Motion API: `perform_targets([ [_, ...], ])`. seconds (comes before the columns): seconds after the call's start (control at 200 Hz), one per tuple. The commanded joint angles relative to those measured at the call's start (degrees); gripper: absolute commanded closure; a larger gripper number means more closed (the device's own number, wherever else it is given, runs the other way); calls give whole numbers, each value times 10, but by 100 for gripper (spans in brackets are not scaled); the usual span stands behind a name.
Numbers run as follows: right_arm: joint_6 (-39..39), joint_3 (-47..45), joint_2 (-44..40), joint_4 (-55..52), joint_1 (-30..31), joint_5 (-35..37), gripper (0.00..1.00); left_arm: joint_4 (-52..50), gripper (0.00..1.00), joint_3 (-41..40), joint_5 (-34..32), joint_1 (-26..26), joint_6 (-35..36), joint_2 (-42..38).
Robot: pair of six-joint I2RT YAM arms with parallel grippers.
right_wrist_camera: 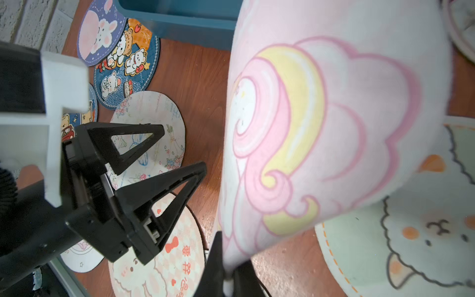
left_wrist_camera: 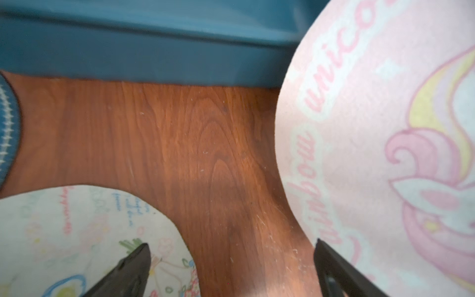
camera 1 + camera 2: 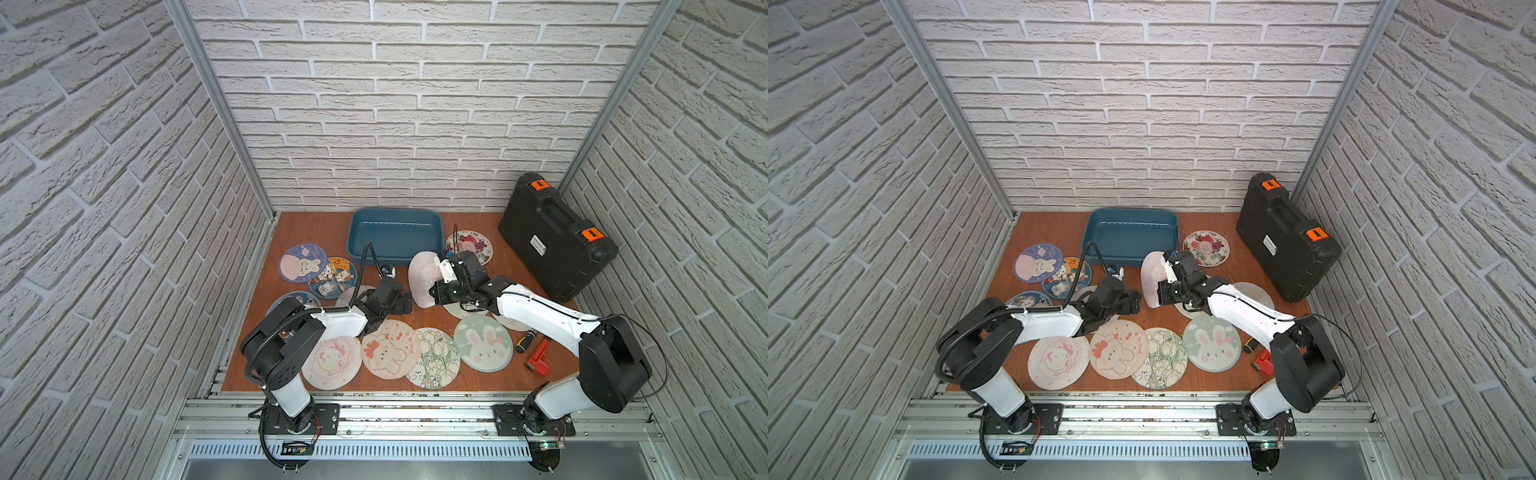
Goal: Put the coasters into the storage box
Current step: Place the coaster in the storage box.
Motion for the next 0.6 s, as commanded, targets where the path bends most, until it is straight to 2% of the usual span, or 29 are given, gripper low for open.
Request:
perform_targets([
  [0.0,-34,41,-21,-24,5,29,94,56,2,-20,-45,-2,26,-37],
  [0.235,-52,135,26,-34,5,41,94,123,2,-81,-70,-2,40,-89],
  [0.595,-43,288,187,0,3,66,94,136,2,-131,-91,-2,68,-147],
])
